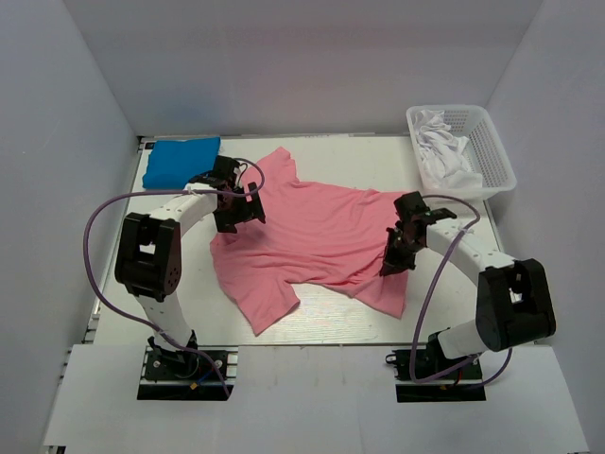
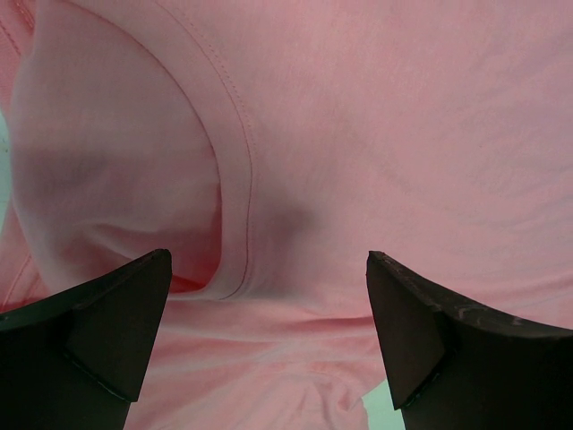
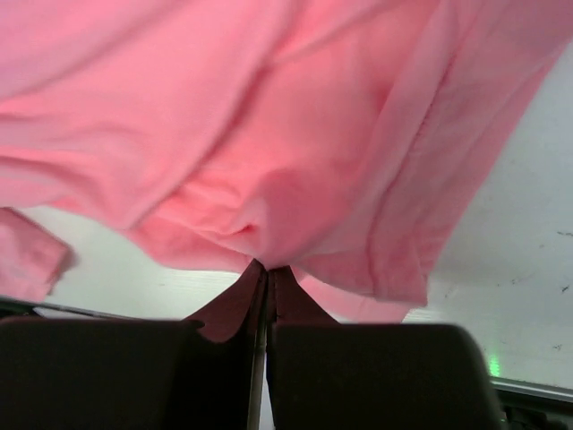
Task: Fold and stack the t-shirts
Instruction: Flatten out the tshirt
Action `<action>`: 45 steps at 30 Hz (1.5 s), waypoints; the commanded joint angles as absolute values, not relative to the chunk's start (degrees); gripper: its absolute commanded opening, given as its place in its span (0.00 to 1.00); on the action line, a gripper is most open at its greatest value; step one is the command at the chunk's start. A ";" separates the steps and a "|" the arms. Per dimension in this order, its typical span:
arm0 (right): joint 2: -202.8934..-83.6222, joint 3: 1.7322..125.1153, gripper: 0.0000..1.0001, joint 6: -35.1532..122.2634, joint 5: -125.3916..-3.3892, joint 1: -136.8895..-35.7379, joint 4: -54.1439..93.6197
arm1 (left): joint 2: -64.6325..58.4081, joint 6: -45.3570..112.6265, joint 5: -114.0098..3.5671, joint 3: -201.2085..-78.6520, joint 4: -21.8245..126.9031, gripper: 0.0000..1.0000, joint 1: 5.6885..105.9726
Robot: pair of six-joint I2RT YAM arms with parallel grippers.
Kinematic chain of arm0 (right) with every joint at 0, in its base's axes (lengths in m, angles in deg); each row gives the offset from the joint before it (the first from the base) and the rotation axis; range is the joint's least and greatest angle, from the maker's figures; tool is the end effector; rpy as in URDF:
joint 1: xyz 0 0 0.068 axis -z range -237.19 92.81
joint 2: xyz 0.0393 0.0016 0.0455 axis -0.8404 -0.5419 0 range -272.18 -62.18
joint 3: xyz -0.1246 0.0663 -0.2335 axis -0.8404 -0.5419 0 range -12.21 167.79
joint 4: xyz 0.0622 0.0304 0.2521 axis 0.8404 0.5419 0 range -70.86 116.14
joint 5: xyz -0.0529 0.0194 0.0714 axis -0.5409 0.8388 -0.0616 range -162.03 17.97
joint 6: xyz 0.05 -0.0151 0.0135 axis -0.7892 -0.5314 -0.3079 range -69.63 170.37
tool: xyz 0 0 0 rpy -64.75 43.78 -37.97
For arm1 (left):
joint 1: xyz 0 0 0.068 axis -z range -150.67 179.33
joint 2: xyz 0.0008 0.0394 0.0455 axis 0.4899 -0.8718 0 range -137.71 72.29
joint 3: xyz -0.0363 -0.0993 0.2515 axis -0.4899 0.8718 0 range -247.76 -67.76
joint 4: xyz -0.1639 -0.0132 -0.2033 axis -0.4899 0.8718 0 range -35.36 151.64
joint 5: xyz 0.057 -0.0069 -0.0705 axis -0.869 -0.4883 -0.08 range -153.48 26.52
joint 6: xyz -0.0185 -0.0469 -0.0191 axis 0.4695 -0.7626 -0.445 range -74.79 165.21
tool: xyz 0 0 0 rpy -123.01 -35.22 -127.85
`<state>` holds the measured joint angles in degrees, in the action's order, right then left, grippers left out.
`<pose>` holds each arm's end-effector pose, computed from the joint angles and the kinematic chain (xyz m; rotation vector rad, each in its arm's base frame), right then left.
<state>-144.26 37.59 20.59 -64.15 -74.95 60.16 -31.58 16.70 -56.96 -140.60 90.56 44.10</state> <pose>0.2406 0.0821 0.1902 0.2752 2.8961 0.3554 0.3539 -0.0974 0.1943 -0.3014 2.7713 -0.3571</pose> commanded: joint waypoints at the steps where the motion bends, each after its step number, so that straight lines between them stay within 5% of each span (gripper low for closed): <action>1: -144.87 44.73 0.00 21.19 -62.64 -75.29 62.91 | -31.33 16.39 -56.71 -140.45 89.45 1.00 44.18; 21: -172.55 78.31 0.00 34.02 -65.27 -75.73 55.80 | -34.41 16.39 -56.71 -144.40 89.45 1.00 43.66; 25: -174.33 80.07 0.31 36.91 -64.30 -76.17 54.83 | -34.93 15.86 -56.71 -144.92 90.50 1.00 43.14; 27: -173.80 79.29 0.35 37.01 -65.52 -76.08 54.91 | -35.98 15.86 -57.24 -145.63 91.02 1.00 43.13; 28: -172.49 78.24 0.57 37.27 -65.61 -76.00 55.18 | -36.51 15.86 -57.24 -145.63 91.03 1.00 43.13; 31: -167.06 72.62 0.87 37.19 -66.49 -75.56 55.00 | -37.92 15.86 -57.77 -148.00 92.96 1.00 43.13; 45: -158.94 50.81 0.87 39.56 -45.95 -68.18 47.63 | -40.46 16.39 -55.57 -148.53 93.58 1.00 43.13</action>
